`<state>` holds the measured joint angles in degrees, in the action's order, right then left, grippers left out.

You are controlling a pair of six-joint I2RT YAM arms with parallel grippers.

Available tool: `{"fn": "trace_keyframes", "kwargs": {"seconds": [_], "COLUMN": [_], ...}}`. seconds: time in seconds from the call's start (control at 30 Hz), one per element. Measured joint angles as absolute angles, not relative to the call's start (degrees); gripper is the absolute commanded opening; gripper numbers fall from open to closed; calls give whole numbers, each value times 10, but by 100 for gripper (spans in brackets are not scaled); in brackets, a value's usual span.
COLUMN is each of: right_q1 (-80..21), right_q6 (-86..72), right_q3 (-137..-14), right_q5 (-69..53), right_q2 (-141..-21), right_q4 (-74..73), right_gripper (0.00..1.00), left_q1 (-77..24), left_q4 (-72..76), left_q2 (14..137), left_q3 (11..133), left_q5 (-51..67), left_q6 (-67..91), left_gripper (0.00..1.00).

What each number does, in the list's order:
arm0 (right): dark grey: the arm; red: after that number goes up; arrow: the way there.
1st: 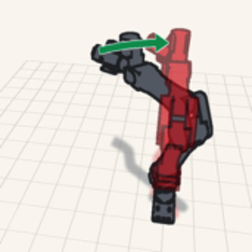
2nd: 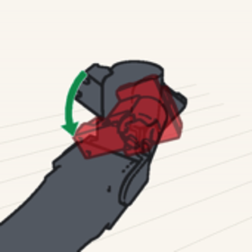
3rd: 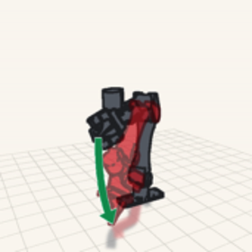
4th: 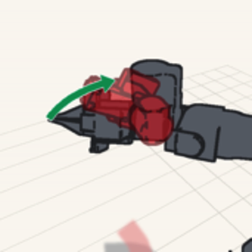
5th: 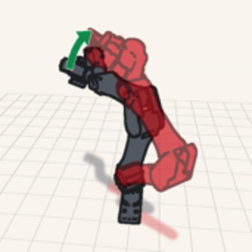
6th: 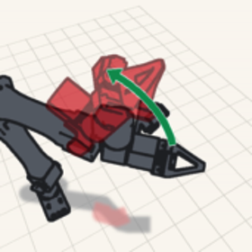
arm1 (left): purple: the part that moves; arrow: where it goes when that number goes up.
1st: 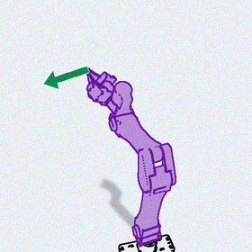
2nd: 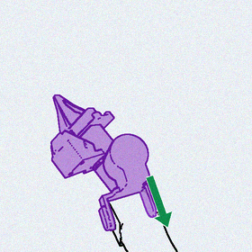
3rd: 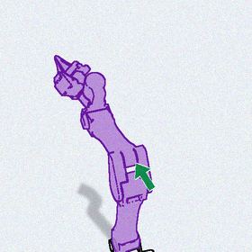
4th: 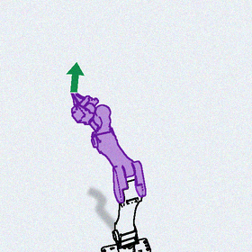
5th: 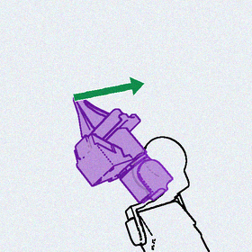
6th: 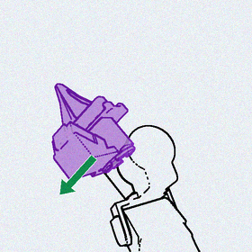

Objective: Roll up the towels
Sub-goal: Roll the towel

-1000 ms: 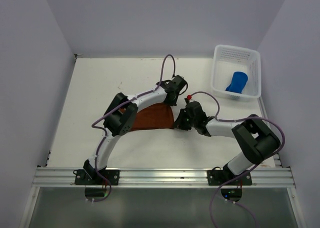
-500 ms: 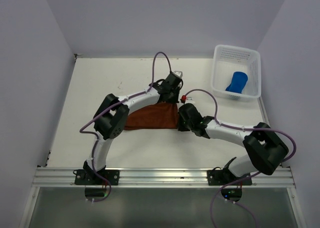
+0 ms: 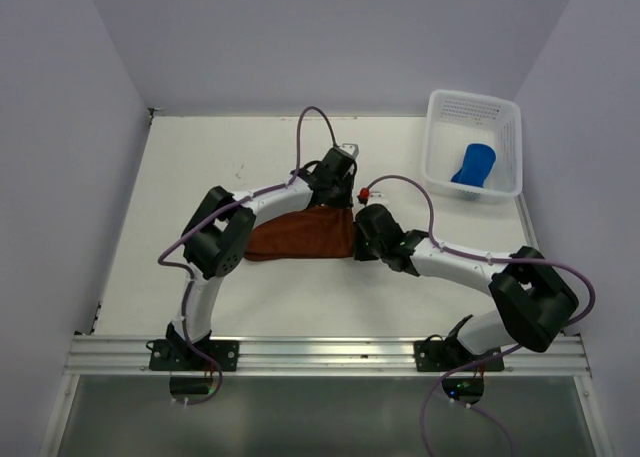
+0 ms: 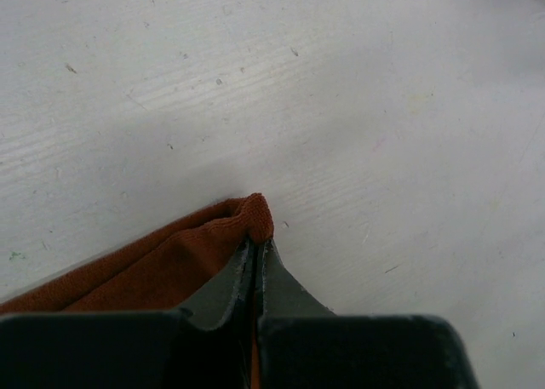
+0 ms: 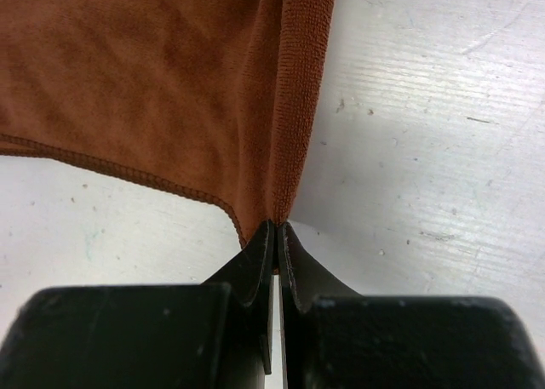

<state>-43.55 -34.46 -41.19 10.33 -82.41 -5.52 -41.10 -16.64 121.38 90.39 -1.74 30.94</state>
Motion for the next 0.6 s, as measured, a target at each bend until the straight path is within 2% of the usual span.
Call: {"fn": "trace_keyframes", "kwargs": {"seconds": [0.6], "right_q1": [-452], "right_q6": [-350], "right_q3": [-450], "right_q5": [75], "right_q2": [-874], "right_q4": [-51], "right_gripper": [0], "left_q1": [-386], "left_q4": [-132], "left_q2": [1177], "left_q3": [844], "left_q5": [3], "left_q6": [308], "left_gripper": [0]}}
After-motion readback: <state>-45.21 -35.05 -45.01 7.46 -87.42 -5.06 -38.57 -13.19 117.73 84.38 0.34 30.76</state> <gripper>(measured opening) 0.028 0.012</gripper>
